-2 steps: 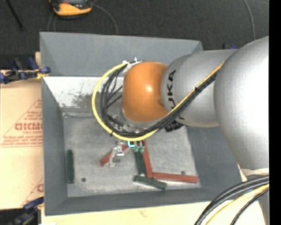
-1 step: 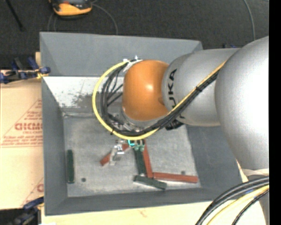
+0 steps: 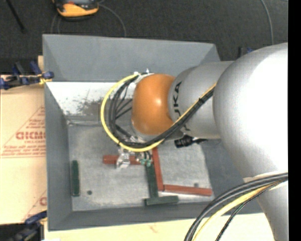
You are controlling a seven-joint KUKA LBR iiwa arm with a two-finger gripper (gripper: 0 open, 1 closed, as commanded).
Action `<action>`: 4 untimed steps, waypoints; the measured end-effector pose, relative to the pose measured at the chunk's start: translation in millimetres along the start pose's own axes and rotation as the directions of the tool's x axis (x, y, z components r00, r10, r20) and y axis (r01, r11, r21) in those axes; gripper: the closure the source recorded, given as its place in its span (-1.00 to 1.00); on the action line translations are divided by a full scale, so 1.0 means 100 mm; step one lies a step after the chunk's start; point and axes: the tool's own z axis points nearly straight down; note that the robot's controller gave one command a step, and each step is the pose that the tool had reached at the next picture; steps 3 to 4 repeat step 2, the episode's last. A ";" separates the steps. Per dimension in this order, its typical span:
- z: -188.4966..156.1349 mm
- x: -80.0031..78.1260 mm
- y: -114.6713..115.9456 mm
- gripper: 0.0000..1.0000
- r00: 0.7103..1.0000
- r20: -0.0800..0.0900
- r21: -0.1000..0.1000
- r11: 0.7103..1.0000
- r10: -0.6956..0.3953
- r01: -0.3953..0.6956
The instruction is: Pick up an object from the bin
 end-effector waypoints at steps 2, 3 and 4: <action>-1.50 0.16 -0.05 1.00 1.000 0.006 0.003 1.000 -0.031 0.031; -1.50 0.16 -0.05 1.00 1.000 0.006 0.003 1.000 -0.031 0.031; -1.50 0.16 -0.05 1.00 1.000 0.006 0.003 1.000 -0.031 0.031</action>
Offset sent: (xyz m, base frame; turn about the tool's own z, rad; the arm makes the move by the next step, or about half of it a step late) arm -0.0178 -0.0032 0.1480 -0.0320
